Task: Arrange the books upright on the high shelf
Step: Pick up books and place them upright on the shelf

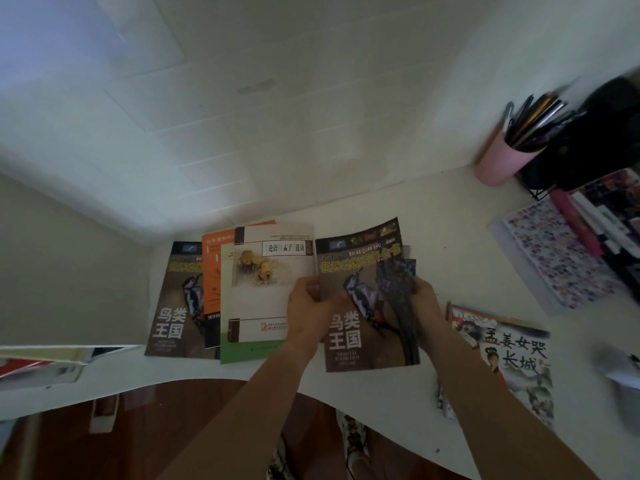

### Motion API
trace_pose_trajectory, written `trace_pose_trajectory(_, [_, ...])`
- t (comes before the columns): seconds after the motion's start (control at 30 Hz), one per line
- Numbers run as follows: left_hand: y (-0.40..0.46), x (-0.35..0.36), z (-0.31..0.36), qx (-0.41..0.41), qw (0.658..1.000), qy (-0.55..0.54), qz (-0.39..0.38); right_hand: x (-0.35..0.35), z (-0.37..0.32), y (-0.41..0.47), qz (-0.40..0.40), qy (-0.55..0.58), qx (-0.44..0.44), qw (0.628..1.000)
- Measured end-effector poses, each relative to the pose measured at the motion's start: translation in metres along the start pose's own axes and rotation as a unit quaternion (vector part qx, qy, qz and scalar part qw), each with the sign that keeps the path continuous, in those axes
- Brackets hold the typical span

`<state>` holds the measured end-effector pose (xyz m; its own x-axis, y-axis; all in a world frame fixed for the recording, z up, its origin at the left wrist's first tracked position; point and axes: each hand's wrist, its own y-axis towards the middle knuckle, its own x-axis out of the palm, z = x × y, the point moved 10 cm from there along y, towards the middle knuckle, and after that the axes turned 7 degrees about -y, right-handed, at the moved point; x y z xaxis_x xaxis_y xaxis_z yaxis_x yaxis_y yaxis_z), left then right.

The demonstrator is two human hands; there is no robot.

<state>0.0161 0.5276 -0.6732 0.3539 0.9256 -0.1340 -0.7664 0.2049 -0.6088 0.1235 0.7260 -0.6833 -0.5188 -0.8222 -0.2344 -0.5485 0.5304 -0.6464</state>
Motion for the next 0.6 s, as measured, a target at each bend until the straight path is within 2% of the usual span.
trace_pose_trajectory(0.1, [-0.001,-0.02,0.011,0.009,0.999,-0.044,0.017,-0.014,-0.003,-0.008,0.014,0.055,-0.031,0.998])
trace_pose_trajectory(0.17, [0.005,-0.046,0.025,0.054,0.997,-0.023,0.05,-0.03,0.003,-0.01,0.038,0.096,-0.035,0.994])
trace_pose_trajectory(0.23, [0.012,-0.075,0.037,0.095,0.99,0.045,0.089,-0.047,0.007,-0.015,0.054,0.11,-0.036,0.992])
trace_pose_trajectory(0.33, [0.023,-0.1,0.036,0.099,0.983,0.114,0.1,-0.066,0.004,-0.025,0.062,0.129,-0.055,0.988])
trace_pose_trajectory(0.43, [0.008,-0.095,0.047,0.129,0.953,0.228,0.156,-0.072,0.003,-0.031,0.043,0.131,-0.068,0.988])
trace_pose_trajectory(0.47, [-0.003,-0.081,0.056,0.159,0.946,0.24,0.146,-0.07,0.0,-0.034,0.026,0.142,-0.075,0.987])
trace_pose_trajectory(0.53, [-0.028,-0.029,0.069,0.187,0.966,0.177,-0.008,-0.063,-0.011,-0.042,-0.015,0.154,-0.111,0.982])
trace_pose_trajectory(0.6, [-0.05,0.018,0.065,0.148,0.969,0.111,-0.162,-0.054,-0.02,-0.052,-0.046,0.14,-0.148,0.978])
